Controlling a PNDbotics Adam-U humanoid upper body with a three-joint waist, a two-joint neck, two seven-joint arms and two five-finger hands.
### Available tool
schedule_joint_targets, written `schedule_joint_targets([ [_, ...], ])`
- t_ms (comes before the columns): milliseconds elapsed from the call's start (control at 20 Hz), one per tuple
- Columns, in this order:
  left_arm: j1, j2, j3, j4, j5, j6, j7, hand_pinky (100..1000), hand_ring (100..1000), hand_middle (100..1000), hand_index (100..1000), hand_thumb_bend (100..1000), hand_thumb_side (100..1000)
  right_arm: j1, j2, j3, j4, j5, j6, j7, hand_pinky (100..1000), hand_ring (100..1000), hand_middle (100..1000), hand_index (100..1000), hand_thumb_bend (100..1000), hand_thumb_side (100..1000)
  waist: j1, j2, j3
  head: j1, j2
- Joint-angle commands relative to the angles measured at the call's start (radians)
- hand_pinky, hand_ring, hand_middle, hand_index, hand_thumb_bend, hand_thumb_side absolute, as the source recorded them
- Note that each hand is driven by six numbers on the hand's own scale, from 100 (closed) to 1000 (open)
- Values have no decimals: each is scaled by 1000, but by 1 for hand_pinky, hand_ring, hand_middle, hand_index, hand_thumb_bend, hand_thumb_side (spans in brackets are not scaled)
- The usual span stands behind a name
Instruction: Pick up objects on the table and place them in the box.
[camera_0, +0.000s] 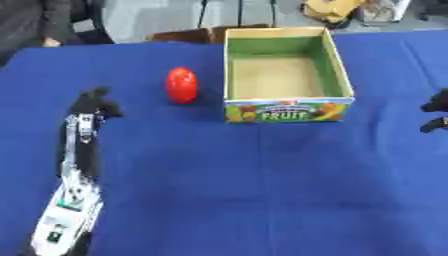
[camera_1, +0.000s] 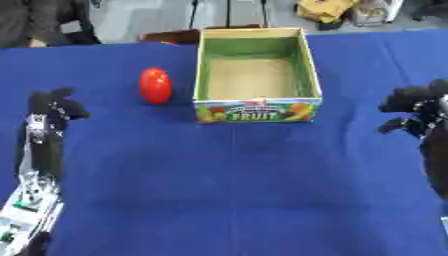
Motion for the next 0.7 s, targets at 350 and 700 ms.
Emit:
schedule_joint_targets([
  [350,-8,19,3,-21,-2,1,-2,702,522,495,746,720,895,-4,-17,-9,-20,4,1,-3,477,649,595,671,100,888,-1,-16,-1,1,-6],
  [700,-65,112,-10,-14,-56,50,-49,700,537,510,760,827,774,2,-25,-8,-19,6,2,-3,476,649,595,671,100,888,5,-22,0,-4,1],
])
